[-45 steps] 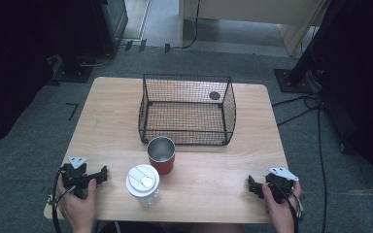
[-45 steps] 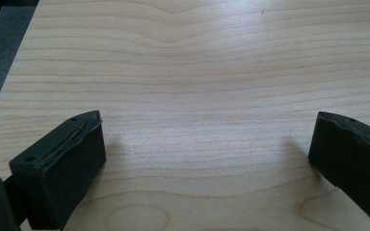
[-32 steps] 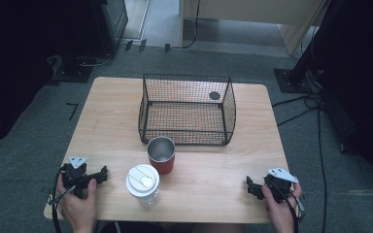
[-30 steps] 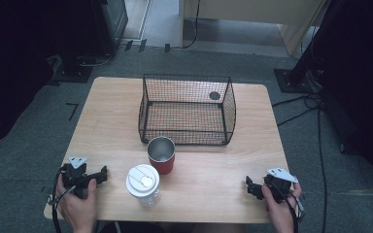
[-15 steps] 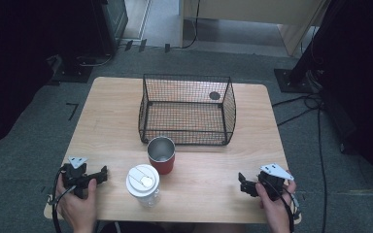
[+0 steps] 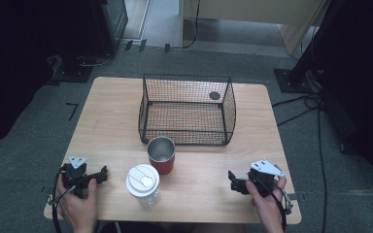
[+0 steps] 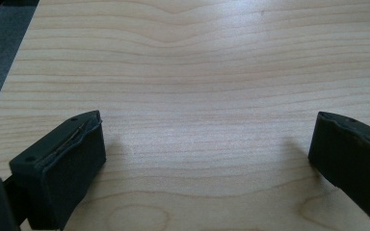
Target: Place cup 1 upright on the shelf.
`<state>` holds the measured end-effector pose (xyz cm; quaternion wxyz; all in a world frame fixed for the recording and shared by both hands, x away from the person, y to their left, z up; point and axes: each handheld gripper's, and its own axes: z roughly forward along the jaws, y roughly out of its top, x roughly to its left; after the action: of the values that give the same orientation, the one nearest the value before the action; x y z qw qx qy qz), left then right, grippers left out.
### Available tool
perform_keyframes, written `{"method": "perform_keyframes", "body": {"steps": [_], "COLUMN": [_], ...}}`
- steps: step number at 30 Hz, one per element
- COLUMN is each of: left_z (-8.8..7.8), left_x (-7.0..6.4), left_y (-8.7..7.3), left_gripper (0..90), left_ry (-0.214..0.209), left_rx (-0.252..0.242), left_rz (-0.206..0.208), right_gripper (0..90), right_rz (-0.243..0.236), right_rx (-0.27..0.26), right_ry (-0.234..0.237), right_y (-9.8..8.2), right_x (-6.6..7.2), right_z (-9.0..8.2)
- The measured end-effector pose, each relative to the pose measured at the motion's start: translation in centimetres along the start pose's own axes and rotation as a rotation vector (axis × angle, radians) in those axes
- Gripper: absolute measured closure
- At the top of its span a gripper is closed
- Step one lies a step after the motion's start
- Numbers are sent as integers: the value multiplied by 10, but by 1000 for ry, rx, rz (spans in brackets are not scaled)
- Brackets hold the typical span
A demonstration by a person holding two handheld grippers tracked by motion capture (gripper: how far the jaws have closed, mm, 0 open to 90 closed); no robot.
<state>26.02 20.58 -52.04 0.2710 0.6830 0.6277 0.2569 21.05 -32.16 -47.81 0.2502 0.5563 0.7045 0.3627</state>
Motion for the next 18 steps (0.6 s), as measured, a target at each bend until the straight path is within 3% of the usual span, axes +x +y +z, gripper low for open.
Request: {"method": "perform_keyframes", "body": {"steps": [7,18], "left_z": [0,0], "left_x": [0,0], "left_y": [0,0], "left_gripper": [0,0], "left_ry": [0,0], "left_rx": [0,-1], "left_rz": [0,-1], "right_gripper": [0,0], "right_rz": [-31,-78], "right_rx": [-8,-36], "right_ry": [-1,64], "right_y": [11,38], "right_x": [15,44], "right_z": [2,7]}}
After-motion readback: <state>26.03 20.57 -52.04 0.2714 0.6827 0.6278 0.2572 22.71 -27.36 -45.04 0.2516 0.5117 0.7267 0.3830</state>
